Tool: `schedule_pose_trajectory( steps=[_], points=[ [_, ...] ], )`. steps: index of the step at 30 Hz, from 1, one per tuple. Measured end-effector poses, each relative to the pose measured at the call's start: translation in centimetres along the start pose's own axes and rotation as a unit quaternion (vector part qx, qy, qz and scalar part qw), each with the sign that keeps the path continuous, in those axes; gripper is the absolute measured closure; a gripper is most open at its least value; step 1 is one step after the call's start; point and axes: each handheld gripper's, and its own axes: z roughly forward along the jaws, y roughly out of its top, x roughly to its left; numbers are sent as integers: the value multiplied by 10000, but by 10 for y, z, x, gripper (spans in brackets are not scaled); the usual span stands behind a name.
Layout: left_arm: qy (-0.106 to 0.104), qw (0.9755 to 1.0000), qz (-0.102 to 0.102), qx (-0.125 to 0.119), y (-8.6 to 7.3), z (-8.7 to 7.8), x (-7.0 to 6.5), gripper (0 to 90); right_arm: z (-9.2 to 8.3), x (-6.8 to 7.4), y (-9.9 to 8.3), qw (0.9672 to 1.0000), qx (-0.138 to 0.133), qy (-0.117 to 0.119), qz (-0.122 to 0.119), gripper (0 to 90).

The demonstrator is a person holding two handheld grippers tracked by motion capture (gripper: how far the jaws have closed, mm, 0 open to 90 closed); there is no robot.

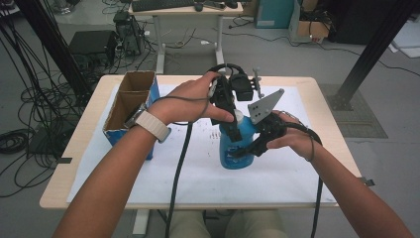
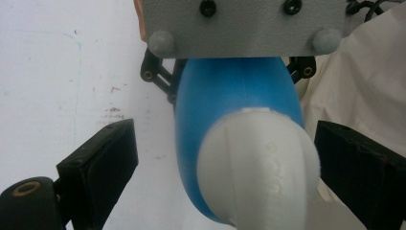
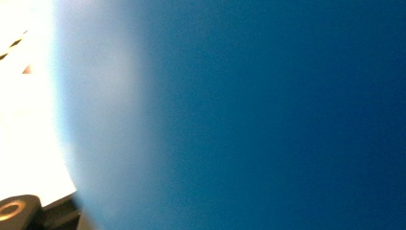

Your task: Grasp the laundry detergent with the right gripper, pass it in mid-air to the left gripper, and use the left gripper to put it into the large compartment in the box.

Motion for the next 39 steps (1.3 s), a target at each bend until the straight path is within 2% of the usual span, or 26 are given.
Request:
schedule_pose_trajectory(
  steps=[10, 12, 13, 14, 17, 20, 21, 22, 23, 28, 32, 33, 34, 36, 39],
  points=[
    [-48, 10000, 25, 21, 0, 5, 1, 120, 0, 1, 0, 10000, 22, 1, -13, 428],
    [-53, 10000, 52, 13, 0, 6, 1, 132, 0, 1, 1, 9999, -64, -52, -64, 428],
    [-58, 10000, 44, 28, 0, 6, 1, 137, 0, 1, 1, 10000, -64, -45, -62, 428],
    [-60, 10000, -59, -47, 0, 7, 0, 142, 0, 2, 0, 9999, -103, -66, -48, 428],
    [-73, 9999, -79, -55, 0, 9, 0, 147, 0, 2, 0, 9999, -116, -78, -34, 428],
    [-102, 9999, 17, -39, 1, 10, 1, 149, 1, 3, 0, 9999, -117, -76, -27, 428],
    [-80, 10000, -41, -34, 1, 11, 0, 149, 1, 3, 1, 9999, -123, -70, -31, 428],
    [-99, 9999, 23, -4, 2, 11, 1, 151, 0, 3, 1, 9999, -125, -62, -30, 427],
    [-91, 9999, -41, -36, 2, 11, 0, 154, 1, 3, 1, 9999, -124, -64, -39, 428],
    [-96, 9999, 7, -34, 2, 12, -1, 171, 1, 3, 1, 9999, -130, -82, -79, 428],
    [-99, 9999, 26, -13, 2, 13, -1, 206, 0, 2, 1, 9999, -21, -41, -127, 428],
    [-110, 9997, 224, 85, 3, 12, 1, 214, 0, 2, 1, 9999, -15, -24, -128, 428],
    [-120, 9995, 288, 100, 3, 12, 1, 231, 0, 2, 1, 9999, -20, -25, -129, 428],
    [-140, 9995, 256, 105, 3, 12, 0, 262, 1, 1, 1, 9999, -5, -15, -140, 428],
    [-190, 9990, 397, 96, 3, 12, 0, 344, 2, 1, 0, 9999, -60, -68, -74, 429]
  ],
)
